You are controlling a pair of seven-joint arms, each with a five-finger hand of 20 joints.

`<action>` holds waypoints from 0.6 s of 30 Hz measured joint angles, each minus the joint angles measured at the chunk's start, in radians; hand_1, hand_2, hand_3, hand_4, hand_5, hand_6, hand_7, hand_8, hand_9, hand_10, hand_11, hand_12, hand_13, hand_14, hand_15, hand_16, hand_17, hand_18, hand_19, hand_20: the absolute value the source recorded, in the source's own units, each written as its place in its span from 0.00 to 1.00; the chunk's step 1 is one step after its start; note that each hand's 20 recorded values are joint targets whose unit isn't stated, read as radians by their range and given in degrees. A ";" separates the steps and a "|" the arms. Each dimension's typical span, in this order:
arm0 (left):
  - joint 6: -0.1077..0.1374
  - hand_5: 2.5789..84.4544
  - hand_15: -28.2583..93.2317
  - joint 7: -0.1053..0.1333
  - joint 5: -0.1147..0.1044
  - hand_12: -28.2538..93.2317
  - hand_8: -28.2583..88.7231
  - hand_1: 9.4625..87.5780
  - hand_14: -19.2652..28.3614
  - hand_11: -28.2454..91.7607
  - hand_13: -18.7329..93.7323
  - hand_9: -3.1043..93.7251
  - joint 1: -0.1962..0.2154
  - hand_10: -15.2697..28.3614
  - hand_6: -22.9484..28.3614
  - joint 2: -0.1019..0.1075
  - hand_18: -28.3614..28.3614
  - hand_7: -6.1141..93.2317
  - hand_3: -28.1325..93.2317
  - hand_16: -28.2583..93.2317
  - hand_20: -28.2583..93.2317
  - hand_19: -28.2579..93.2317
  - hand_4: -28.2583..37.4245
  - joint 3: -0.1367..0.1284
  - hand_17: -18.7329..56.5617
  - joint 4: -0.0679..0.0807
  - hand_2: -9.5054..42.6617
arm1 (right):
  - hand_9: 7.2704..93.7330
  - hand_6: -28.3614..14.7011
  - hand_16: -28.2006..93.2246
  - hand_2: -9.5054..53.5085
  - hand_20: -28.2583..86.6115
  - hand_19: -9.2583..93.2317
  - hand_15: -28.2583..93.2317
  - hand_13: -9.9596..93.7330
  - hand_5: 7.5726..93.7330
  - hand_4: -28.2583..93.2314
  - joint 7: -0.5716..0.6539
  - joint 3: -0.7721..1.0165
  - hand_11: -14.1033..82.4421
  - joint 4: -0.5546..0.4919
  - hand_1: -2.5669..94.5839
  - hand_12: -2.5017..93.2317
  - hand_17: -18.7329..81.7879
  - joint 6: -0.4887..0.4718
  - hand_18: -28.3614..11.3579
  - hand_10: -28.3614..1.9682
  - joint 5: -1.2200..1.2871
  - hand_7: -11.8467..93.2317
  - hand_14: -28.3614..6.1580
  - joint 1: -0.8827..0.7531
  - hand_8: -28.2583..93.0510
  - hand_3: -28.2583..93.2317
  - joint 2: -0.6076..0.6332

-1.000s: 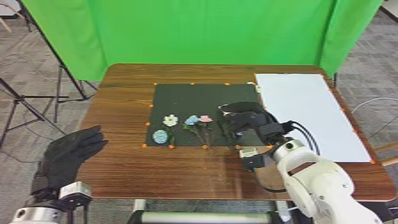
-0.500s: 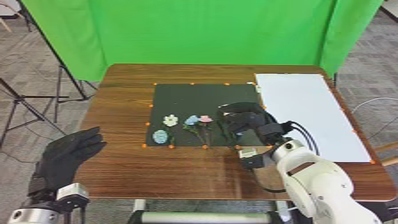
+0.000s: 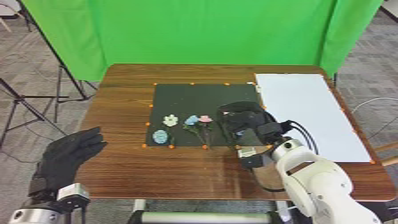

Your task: Arrange flowers

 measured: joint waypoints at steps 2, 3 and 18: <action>0.000 0.58 0.75 0.002 0.000 0.32 0.16 0.22 1.00 0.52 0.43 0.47 0.000 0.87 0.73 0.001 0.98 0.24 0.90 0.13 0.40 0.73 0.17 0.000 0.16 0.000 0.26 | 0.49 0.55 0.33 0.25 0.31 0.74 0.61 0.51 0.47 0.01 0.000 0.000 0.31 0.000 0.28 0.19 0.37 0.000 0.20 0.38 0.000 0.32 0.32 0.001 0.12 0.95 0.000; 0.000 0.58 0.75 0.004 -0.001 0.32 0.16 0.22 1.00 0.52 0.43 0.47 0.000 0.87 0.73 0.002 0.98 0.24 0.90 0.13 0.40 0.73 0.17 0.001 0.16 0.000 0.26 | 0.49 0.55 0.33 0.25 0.31 0.75 0.61 0.51 0.47 0.01 0.000 -0.001 0.31 0.000 0.28 0.19 0.37 0.000 0.20 0.38 -0.001 0.32 0.32 0.002 0.12 0.95 0.000; 0.001 0.58 0.75 0.034 -0.008 0.32 0.16 0.22 1.00 0.52 0.43 0.47 0.000 0.87 0.73 0.015 0.98 0.24 0.90 0.13 0.40 0.73 0.17 0.010 0.16 0.001 0.26 | 0.49 0.55 0.33 0.25 0.31 0.74 0.61 0.51 0.47 0.01 0.000 -0.006 0.31 0.000 0.28 0.19 0.37 -0.013 0.20 0.38 -0.002 0.32 0.32 0.012 0.12 0.95 0.000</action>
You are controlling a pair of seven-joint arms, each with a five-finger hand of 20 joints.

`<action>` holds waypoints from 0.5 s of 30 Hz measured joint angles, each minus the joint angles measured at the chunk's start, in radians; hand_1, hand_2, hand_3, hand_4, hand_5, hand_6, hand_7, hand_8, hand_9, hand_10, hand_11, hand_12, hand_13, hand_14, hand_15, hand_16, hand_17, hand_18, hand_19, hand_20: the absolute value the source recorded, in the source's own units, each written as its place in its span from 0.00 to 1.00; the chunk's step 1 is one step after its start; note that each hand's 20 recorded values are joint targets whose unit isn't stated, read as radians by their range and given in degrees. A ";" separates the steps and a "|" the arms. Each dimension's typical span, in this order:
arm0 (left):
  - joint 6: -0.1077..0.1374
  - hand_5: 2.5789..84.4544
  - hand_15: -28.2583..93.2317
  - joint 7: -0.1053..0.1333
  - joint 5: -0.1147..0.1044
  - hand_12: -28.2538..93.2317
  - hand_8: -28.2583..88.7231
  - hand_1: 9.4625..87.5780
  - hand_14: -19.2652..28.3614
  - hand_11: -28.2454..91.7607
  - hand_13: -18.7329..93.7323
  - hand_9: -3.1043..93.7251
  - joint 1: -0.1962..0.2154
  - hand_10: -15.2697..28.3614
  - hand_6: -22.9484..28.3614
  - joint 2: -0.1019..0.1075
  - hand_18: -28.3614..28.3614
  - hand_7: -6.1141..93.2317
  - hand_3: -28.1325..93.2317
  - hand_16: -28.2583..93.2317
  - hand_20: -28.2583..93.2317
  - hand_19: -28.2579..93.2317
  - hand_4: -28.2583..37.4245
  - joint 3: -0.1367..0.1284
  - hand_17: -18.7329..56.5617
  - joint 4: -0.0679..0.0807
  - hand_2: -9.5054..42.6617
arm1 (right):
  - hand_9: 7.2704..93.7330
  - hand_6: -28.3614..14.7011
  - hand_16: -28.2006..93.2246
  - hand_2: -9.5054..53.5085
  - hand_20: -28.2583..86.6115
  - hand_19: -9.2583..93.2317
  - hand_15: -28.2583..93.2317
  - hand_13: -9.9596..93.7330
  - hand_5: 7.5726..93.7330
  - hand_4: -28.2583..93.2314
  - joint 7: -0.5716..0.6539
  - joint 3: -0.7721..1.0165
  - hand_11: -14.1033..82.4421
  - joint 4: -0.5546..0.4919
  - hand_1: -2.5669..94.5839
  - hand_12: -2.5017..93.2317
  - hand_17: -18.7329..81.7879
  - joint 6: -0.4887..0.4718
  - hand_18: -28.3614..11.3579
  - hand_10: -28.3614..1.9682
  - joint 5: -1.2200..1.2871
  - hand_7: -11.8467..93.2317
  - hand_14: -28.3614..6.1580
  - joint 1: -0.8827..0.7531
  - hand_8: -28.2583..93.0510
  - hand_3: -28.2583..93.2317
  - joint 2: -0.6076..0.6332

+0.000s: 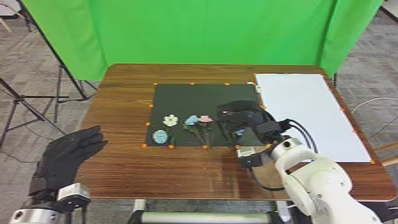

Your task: Arrange flowers

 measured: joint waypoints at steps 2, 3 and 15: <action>0.000 0.58 0.75 0.002 -0.001 0.32 0.16 0.22 1.00 0.52 0.43 0.47 0.000 0.87 0.73 0.001 0.98 0.24 0.90 0.13 0.40 0.73 0.17 0.001 0.16 0.000 0.26 | 0.49 0.55 0.33 0.25 0.31 0.75 0.61 0.51 0.47 0.01 0.000 0.000 0.31 0.000 0.28 0.19 0.37 -0.001 0.20 0.38 0.000 0.32 0.32 0.001 0.12 0.95 0.000; 0.000 0.58 0.75 0.002 -0.001 0.32 0.16 0.22 1.00 0.52 0.43 0.47 0.000 0.87 0.73 0.002 0.98 0.24 0.90 0.13 0.40 0.73 0.17 0.002 0.16 0.000 0.26 | 0.49 0.55 0.33 0.25 0.31 0.74 0.61 0.51 0.47 0.01 0.000 -0.001 0.31 0.000 0.28 0.19 0.37 -0.001 0.20 0.38 0.000 0.32 0.32 0.001 0.12 0.95 0.000; 0.000 0.58 0.75 0.002 -0.002 0.32 0.16 0.22 1.00 0.52 0.43 0.46 -0.002 0.87 0.73 0.004 0.98 0.24 0.90 0.13 0.40 0.73 0.17 0.002 0.16 0.002 0.26 | 0.49 0.55 0.33 0.25 0.31 0.74 0.61 0.51 0.47 0.01 0.002 -0.003 0.31 0.001 0.28 0.19 0.37 -0.008 0.20 0.38 -0.006 0.32 0.32 0.006 0.12 0.95 -0.001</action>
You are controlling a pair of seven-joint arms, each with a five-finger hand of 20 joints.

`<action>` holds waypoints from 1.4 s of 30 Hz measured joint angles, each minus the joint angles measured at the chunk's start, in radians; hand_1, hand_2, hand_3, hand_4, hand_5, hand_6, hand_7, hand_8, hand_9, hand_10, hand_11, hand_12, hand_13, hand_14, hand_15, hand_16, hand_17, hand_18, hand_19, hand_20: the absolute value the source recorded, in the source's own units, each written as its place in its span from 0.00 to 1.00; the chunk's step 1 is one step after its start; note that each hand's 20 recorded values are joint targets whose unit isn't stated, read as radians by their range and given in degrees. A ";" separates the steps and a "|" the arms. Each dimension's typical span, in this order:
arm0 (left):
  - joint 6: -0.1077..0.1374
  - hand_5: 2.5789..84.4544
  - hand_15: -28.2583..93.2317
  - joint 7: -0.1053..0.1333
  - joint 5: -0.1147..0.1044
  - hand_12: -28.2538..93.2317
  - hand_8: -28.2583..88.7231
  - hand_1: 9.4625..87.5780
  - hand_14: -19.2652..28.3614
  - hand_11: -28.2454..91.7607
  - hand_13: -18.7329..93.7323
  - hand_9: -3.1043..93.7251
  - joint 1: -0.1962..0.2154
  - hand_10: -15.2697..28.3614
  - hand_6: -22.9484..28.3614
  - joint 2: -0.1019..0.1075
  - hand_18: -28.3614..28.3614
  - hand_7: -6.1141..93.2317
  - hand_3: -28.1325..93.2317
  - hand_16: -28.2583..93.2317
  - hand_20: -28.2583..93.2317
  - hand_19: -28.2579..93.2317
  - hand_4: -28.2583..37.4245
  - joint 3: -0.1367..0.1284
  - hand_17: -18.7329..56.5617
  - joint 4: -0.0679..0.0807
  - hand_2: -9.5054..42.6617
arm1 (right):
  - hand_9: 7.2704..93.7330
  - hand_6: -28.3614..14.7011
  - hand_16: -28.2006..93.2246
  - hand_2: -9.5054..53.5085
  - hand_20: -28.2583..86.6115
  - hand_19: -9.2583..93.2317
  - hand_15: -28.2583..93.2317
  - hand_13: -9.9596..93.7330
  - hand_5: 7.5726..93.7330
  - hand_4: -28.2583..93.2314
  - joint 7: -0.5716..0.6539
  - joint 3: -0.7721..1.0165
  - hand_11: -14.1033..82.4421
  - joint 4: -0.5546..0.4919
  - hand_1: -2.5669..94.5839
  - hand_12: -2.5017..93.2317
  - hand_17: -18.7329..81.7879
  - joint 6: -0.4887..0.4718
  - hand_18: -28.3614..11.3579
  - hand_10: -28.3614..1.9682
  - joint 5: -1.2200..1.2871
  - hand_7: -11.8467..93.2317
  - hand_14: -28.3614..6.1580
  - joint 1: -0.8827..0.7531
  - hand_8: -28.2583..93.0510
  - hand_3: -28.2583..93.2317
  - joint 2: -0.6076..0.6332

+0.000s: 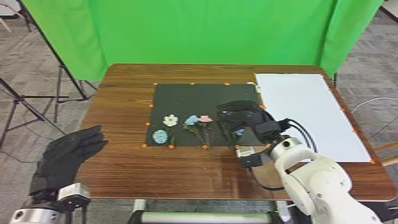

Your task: Arrange flowers

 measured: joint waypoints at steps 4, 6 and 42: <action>0.000 0.58 0.75 -0.002 -0.004 0.32 0.16 0.22 1.00 0.52 0.43 0.46 -0.008 0.87 0.73 0.000 0.98 0.24 0.90 0.13 0.40 0.73 0.17 0.002 0.16 0.003 0.26 | 0.49 0.55 0.32 0.25 0.31 0.74 0.61 0.51 0.47 0.01 0.003 -0.001 0.31 0.000 0.28 0.19 0.37 -0.006 0.20 0.37 -0.004 0.32 0.32 0.004 0.12 0.95 -0.003; 0.000 0.58 0.75 -0.003 -0.005 0.32 0.16 0.22 1.00 0.52 0.43 0.46 -0.013 0.87 0.73 0.000 0.98 0.24 0.90 0.13 0.40 0.73 0.17 0.001 0.16 0.004 0.26 | 0.49 0.55 0.32 0.25 0.31 0.74 0.61 0.51 0.47 0.01 0.005 -0.005 0.31 0.001 0.28 0.19 0.37 -0.008 0.20 0.37 -0.005 0.32 0.32 0.009 0.12 0.95 -0.004; -0.091 0.57 0.72 -0.079 -0.223 0.32 0.17 0.23 1.00 0.49 0.42 0.46 -0.087 0.85 0.69 0.144 0.95 0.21 0.89 0.14 0.34 0.70 0.17 -0.187 0.13 0.163 0.24 | 0.39 0.61 0.32 0.24 0.30 0.68 0.54 0.41 0.39 0.00 -0.047 0.115 0.26 0.082 0.26 0.19 0.32 0.073 0.21 0.43 -0.020 0.32 0.28 0.006 0.11 0.95 0.023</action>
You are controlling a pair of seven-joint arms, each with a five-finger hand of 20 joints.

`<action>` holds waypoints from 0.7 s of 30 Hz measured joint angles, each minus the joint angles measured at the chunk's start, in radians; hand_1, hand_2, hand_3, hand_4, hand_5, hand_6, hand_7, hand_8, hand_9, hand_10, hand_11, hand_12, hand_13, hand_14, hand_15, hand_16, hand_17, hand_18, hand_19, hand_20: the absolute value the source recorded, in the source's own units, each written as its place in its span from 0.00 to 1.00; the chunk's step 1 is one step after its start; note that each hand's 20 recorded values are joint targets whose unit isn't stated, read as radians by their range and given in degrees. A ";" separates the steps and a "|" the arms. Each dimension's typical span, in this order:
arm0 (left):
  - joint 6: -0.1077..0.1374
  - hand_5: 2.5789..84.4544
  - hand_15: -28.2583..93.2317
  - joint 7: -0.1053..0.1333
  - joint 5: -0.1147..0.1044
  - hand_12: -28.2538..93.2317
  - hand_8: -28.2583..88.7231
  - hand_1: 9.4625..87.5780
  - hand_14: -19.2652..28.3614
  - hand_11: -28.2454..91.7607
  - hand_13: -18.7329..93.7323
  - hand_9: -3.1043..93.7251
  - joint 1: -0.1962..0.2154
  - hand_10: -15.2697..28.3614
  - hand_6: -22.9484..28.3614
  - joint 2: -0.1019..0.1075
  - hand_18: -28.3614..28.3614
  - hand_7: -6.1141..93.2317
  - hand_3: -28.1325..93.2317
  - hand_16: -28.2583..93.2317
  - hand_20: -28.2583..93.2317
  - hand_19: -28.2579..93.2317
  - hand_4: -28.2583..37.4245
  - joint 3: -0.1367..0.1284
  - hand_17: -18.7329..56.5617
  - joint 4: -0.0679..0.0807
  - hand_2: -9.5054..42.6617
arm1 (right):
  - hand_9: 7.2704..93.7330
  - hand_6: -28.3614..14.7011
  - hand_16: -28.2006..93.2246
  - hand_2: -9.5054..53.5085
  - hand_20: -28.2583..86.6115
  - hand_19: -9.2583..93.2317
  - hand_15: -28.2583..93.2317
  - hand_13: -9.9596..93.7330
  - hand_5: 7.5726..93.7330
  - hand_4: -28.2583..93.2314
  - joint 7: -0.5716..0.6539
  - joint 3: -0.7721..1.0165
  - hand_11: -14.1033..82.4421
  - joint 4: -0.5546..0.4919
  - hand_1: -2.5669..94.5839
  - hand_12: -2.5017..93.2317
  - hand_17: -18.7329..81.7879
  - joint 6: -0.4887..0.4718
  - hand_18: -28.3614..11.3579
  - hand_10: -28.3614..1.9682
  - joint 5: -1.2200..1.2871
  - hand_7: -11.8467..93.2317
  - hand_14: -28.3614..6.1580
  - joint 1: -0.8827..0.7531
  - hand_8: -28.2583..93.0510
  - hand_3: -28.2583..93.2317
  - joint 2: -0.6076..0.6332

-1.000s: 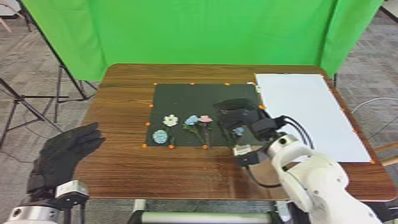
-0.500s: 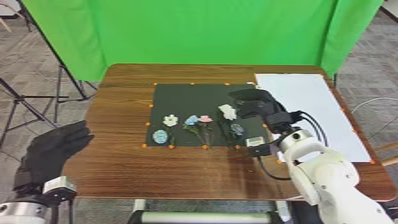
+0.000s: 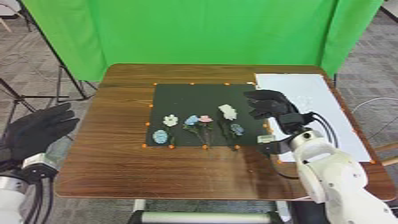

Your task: Arrange flowers

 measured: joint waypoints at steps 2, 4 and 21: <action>0.000 0.57 0.72 -0.001 -0.001 0.32 0.17 0.23 1.00 0.49 0.42 0.46 -0.008 0.85 0.69 0.006 0.95 0.21 0.89 0.14 0.34 0.71 0.17 0.005 0.13 0.003 0.24 | 0.37 0.62 0.32 0.24 0.30 0.67 0.52 0.40 0.37 0.00 -0.002 0.013 0.26 0.016 0.25 0.18 0.31 0.004 0.21 0.45 0.003 0.31 0.28 0.002 0.11 0.95 -0.001; 0.000 0.57 0.72 -0.001 -0.002 0.32 0.17 0.23 1.00 0.49 0.42 0.46 -0.014 0.86 0.69 0.011 0.96 0.21 0.89 0.14 0.34 0.71 0.17 0.010 0.13 0.004 0.24 | 0.37 0.62 0.32 0.24 0.30 0.66 0.51 0.39 0.37 0.00 -0.003 0.029 0.26 0.033 0.25 0.18 0.31 0.005 0.21 0.46 0.004 0.31 0.27 0.005 0.11 0.95 -0.001; 0.005 0.57 0.72 0.032 -0.026 0.32 0.17 0.23 1.00 0.49 0.41 0.47 0.002 0.86 0.70 0.041 0.95 0.21 0.89 0.14 0.33 0.71 0.17 0.012 0.13 0.004 0.24 | 0.37 0.62 0.34 0.26 0.31 0.65 0.50 0.39 0.36 0.00 0.036 0.031 0.26 0.100 0.24 0.19 0.30 0.081 0.21 0.45 0.040 0.31 0.26 0.056 0.12 0.95 0.038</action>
